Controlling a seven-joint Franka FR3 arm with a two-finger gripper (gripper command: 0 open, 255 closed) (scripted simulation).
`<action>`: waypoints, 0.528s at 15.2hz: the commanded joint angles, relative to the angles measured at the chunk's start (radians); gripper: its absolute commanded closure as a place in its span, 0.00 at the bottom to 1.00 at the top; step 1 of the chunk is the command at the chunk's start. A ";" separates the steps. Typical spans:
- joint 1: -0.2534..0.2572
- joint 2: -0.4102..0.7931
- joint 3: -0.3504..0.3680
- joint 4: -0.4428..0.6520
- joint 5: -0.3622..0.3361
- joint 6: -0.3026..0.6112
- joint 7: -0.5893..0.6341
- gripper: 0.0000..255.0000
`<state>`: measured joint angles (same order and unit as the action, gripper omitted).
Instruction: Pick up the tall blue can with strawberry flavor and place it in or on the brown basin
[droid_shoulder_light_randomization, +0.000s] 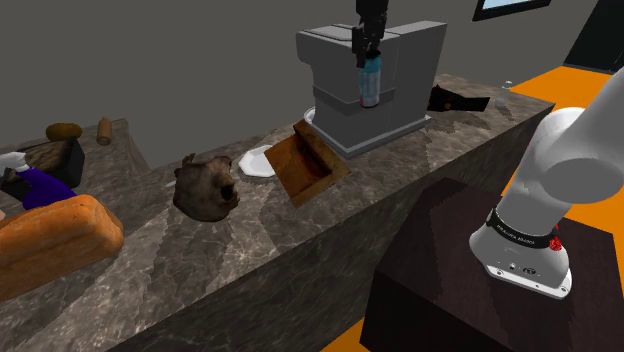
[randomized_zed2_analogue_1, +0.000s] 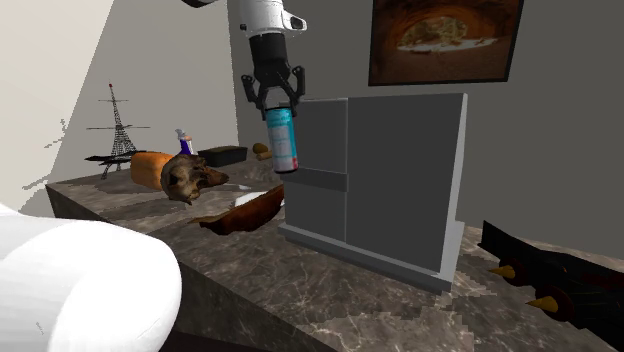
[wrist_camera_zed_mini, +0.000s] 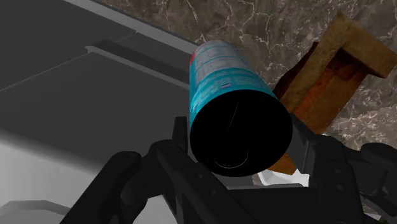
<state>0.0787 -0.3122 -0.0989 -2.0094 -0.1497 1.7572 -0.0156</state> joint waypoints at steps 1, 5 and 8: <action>0.017 0.058 0.026 0.068 0.011 -0.014 0.037 1.00; 0.047 0.167 0.067 0.205 0.022 -0.050 0.102 1.00; 0.071 0.257 0.095 0.324 0.025 -0.085 0.148 1.00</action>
<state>0.1361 -0.0848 -0.0199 -1.7282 -0.1275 1.5878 0.1093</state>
